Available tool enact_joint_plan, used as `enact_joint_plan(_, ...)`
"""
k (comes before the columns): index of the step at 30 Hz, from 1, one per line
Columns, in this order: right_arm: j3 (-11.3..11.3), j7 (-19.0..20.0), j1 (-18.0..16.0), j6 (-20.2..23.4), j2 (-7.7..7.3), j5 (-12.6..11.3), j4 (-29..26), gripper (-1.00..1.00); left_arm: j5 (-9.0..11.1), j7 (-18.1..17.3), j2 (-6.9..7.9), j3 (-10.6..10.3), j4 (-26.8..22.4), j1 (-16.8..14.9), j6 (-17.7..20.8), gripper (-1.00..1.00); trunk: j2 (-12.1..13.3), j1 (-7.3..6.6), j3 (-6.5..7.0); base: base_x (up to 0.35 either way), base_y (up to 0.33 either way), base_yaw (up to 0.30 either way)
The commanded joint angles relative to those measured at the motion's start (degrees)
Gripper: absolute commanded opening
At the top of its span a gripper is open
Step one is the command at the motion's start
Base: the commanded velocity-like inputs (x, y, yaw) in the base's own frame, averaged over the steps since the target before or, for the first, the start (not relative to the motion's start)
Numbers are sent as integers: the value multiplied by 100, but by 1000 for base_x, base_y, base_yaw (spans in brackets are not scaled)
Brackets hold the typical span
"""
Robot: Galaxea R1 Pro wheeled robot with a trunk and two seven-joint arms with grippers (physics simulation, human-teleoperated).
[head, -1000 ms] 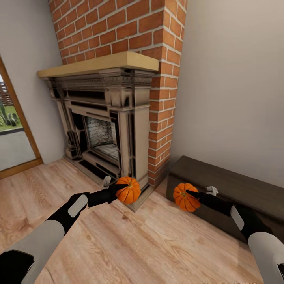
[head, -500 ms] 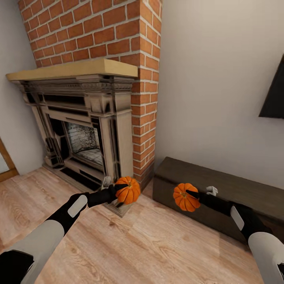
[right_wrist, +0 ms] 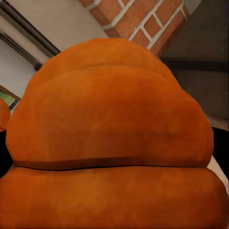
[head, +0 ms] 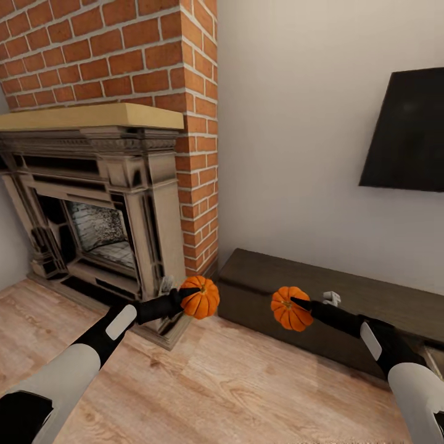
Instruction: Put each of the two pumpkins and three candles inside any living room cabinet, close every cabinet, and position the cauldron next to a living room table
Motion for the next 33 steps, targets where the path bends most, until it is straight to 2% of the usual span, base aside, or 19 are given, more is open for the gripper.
enact_joint_plan(1,-6,-4,-1,5,0,-14,-2,-100,37,-3,-1,9,-3,0,14,-100,41,-23,22,0,0,-272)
enact_joint_plan(18,-3,-3,-1,5,0,-14,-2,-100,40,-7,-1,9,-3,0,13,-100,723,-396,386,0,0,-264)
enact_joint_plan(33,6,38,8,-12,41,12,-23,-100,40,-7,1,9,-3,0,15,-100,1325,-726,675,0,0,-42)
